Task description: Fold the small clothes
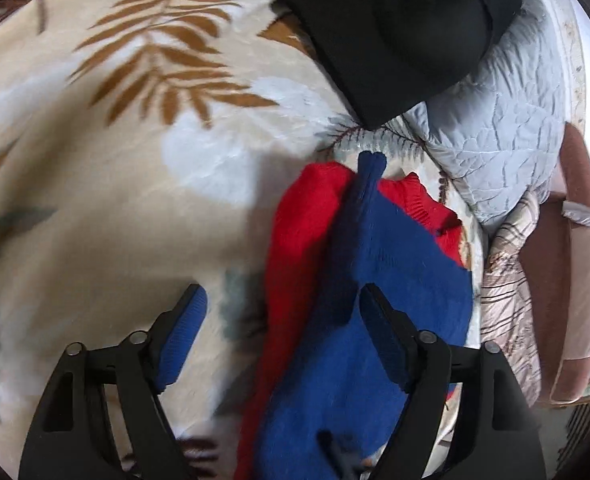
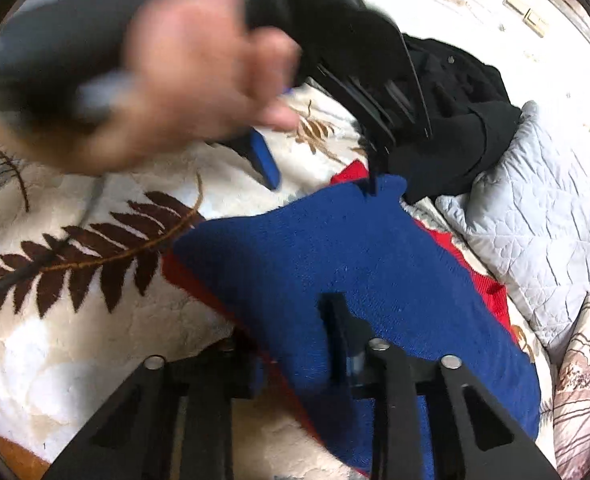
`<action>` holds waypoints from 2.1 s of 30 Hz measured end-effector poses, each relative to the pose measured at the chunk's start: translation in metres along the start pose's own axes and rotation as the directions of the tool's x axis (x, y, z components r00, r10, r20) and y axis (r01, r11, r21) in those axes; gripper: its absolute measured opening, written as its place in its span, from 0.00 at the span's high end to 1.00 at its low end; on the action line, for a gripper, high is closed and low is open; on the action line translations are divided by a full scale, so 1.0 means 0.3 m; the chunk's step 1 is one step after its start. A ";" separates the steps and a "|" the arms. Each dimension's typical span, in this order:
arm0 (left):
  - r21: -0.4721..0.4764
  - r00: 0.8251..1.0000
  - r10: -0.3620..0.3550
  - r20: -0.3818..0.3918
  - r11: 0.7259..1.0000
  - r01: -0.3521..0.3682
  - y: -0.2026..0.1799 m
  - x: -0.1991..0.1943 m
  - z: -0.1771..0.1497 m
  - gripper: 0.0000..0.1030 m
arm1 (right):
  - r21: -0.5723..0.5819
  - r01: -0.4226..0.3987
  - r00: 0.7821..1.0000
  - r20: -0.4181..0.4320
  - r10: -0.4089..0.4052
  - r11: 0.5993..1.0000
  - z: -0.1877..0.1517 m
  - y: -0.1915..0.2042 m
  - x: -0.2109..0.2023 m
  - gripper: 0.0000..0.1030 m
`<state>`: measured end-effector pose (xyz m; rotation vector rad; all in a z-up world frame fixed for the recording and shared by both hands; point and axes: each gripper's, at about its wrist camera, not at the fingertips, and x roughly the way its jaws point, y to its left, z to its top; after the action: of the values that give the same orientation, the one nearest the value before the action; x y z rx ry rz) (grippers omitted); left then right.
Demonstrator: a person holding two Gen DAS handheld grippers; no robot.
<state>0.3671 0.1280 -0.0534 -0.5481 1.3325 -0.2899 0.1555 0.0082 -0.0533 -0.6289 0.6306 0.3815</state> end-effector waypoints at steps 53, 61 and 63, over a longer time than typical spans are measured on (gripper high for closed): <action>0.381 0.989 0.146 -0.034 0.916 -0.123 -1.133 0.476 -0.375 0.80 | 0.972 -0.230 0.949 0.234 0.213 -0.042 -0.886 -0.921 -0.223 0.89; 0.225 0.995 -0.048 0.088 0.974 0.027 -0.956 0.178 -0.292 0.48 | 0.983 -0.177 0.981 0.181 0.067 -0.052 -0.904 -0.943 -0.354 0.70; 0.197 0.992 -0.041 0.120 0.980 0.017 -0.885 0.130 -0.284 0.46 | 0.982 -0.179 0.982 0.176 -0.063 -0.053 -0.914 -0.972 -0.431 0.64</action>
<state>0.3220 -0.1326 0.0436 -0.4133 1.1623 -0.4001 0.0901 -0.4061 -0.0199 0.9783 0.5888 -0.0665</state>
